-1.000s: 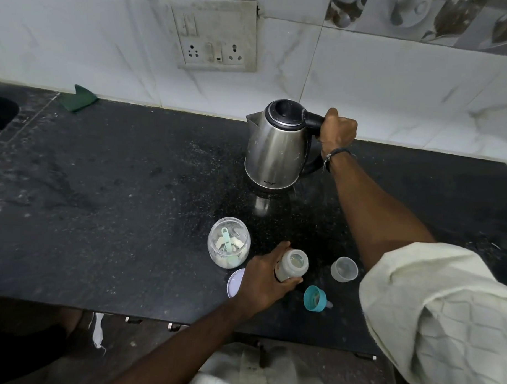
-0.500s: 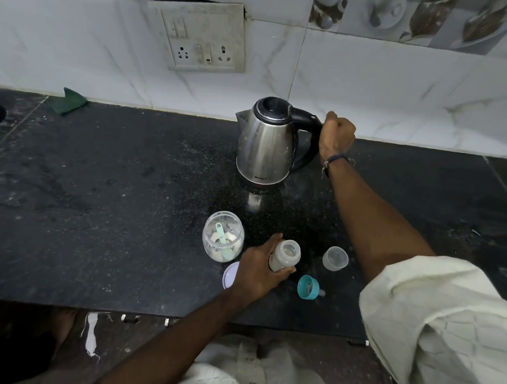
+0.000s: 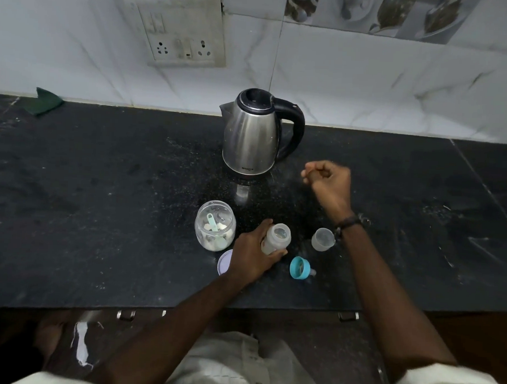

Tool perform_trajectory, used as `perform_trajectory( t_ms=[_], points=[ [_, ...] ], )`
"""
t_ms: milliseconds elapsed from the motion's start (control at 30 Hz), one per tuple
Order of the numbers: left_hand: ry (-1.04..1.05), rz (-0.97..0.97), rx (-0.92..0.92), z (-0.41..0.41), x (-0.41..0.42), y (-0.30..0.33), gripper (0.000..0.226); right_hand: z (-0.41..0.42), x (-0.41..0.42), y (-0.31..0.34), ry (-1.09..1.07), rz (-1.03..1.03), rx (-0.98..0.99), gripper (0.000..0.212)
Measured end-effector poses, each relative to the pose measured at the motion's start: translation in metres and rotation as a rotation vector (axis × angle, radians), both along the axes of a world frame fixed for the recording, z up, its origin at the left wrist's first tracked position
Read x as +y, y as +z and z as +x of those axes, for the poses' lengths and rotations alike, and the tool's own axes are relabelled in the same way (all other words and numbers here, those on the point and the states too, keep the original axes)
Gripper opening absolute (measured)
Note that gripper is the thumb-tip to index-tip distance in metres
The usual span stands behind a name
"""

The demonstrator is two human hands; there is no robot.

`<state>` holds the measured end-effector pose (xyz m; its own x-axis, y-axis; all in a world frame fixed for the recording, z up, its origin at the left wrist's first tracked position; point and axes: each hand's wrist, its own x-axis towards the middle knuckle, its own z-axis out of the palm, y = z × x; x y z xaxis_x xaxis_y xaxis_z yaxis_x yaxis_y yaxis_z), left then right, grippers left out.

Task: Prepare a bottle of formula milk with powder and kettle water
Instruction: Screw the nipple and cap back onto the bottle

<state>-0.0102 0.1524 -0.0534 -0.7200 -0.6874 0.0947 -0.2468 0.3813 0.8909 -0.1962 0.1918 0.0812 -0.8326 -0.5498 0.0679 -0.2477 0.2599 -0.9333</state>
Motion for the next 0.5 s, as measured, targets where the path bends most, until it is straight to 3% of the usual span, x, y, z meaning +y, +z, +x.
perform_trajectory(
  t_ms=[367, 500],
  points=[
    [-0.008, -0.022, 0.0, -0.004, -0.003, -0.014, 0.084, 0.061, 0.092, -0.026, 0.346, 0.524, 0.212, 0.021],
    [-0.021, -0.032, -0.005, -0.005, -0.003, -0.016, 0.081, 0.066, 0.103, -0.038, 0.457, 0.785, 0.335, 0.039]
  ],
)
